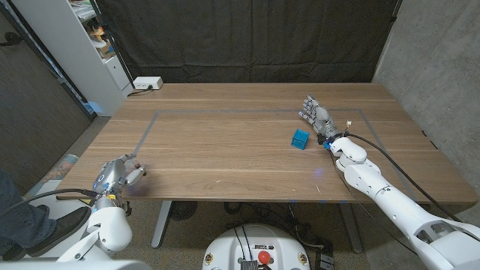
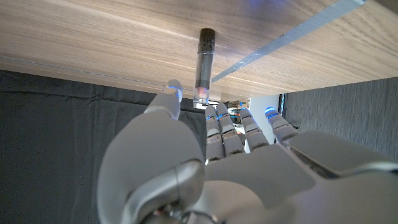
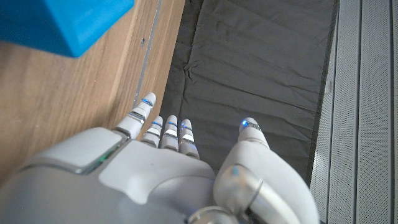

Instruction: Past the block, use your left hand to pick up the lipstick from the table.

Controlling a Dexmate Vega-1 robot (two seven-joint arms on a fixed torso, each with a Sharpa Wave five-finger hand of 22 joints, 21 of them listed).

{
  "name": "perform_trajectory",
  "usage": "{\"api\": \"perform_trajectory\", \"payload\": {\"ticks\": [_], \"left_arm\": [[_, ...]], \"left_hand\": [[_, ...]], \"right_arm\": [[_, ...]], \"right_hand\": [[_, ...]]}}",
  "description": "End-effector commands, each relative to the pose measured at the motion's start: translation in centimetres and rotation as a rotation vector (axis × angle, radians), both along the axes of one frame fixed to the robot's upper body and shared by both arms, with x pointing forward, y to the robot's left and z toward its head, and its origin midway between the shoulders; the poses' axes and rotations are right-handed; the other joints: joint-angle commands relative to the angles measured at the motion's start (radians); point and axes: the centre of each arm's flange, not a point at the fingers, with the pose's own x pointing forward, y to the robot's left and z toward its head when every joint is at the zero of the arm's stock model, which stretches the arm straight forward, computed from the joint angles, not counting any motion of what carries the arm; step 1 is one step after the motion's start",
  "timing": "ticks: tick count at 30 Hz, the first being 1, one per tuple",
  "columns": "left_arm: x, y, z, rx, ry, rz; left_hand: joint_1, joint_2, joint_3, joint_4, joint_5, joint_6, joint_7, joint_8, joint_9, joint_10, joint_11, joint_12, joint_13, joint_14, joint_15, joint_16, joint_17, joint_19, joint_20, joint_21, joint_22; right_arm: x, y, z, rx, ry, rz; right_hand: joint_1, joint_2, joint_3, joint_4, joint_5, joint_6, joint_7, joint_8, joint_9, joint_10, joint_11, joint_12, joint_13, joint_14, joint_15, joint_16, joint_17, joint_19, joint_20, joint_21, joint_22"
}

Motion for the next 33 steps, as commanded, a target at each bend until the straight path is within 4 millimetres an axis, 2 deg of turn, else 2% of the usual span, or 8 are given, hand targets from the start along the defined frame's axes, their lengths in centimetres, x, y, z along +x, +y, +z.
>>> {"api": "perform_trajectory", "payload": {"ticks": [1,16,23,26,27,33], "left_arm": [[0.3,-0.3,0.3,-0.003,0.011,-0.004],[0.0,-0.6,-0.3,-0.022,0.019,0.002],[0.1,-0.8,-0.5,-0.022,0.022,0.007],[0.1,-0.8,-0.7,-0.026,0.026,0.008],[0.1,-0.8,-0.7,-0.026,0.032,0.012],[-0.4,-0.3,-0.9,-0.037,0.028,0.023]], "left_hand": [[0.025,0.008,0.011,-0.002,-0.004,0.027,-0.008,0.009,0.005,0.018,-0.004,0.004,0.008,0.015,0.008,0.01,0.001,0.005,0.009,0.005,0.005],[0.035,0.016,0.012,0.003,-0.012,0.028,-0.011,0.005,0.008,0.018,0.004,0.002,0.016,0.018,0.015,0.007,0.001,0.002,0.019,0.003,0.006],[0.042,0.021,0.011,0.005,-0.017,0.068,-0.008,0.016,0.01,0.055,-0.011,0.014,0.024,0.042,0.001,0.012,0.002,0.011,0.012,0.005,0.006],[0.045,0.022,0.011,0.005,-0.018,0.08,-0.009,0.02,0.011,0.071,-0.008,0.019,0.027,0.052,-0.002,0.013,0.001,0.015,0.011,0.006,0.006],[0.048,0.022,0.011,0.005,-0.019,0.084,-0.01,0.02,0.012,0.078,-0.016,0.021,0.029,0.057,-0.003,0.014,0.001,0.016,0.011,0.006,0.006],[0.051,0.024,0.011,0.005,-0.02,0.089,-0.011,0.021,0.012,0.083,-0.013,0.022,0.033,0.061,0.0,0.014,0.001,0.018,0.014,0.006,0.006]], "right_arm": [[0.1,-0.5,0.1,0.009,-0.002,-0.005],[0.0,-0.8,-0.2,0.01,0.004,-0.004],[-0.1,-0.8,-0.3,0.009,0.006,-0.006],[-0.1,-0.8,-0.3,0.009,0.006,-0.005],[-0.1,-0.8,-0.3,0.008,0.006,-0.005],[-0.1,-0.6,-0.2,0.008,0.007,-0.003]], "right_hand": [[0.01,0.004,0.004,-0.006,0.006,0.006,-0.009,-0.001,0.001,0.002,-0.002,0.001,0.003,0.0,0.005,0.002,0.002,0.0,0.0,0.003,0.004],[0.01,0.004,0.003,-0.007,0.006,0.004,-0.009,-0.002,0.001,0.002,-0.002,0.001,0.003,0.0,0.005,0.002,0.002,-0.002,0.002,0.003,0.004],[0.01,0.004,0.003,-0.007,0.006,0.003,-0.01,-0.002,0.001,0.001,-0.003,0.001,0.003,0.001,0.005,0.002,0.002,-0.003,0.003,0.002,0.004],[0.009,0.004,0.003,-0.007,0.006,0.003,-0.01,-0.002,0.001,0.001,-0.002,0.001,0.003,0.001,0.005,0.002,0.002,-0.004,0.003,0.002,0.004],[0.01,0.004,0.003,-0.007,0.007,0.003,-0.01,-0.002,0.001,0.001,-0.002,0.001,0.003,0.001,0.006,0.002,0.002,-0.004,0.003,0.002,0.004],[0.01,0.004,0.003,-0.008,0.007,0.004,-0.01,-0.002,0.001,0.001,-0.001,0.001,0.003,0.001,0.006,0.002,0.002,-0.005,0.003,0.002,0.004]]}}
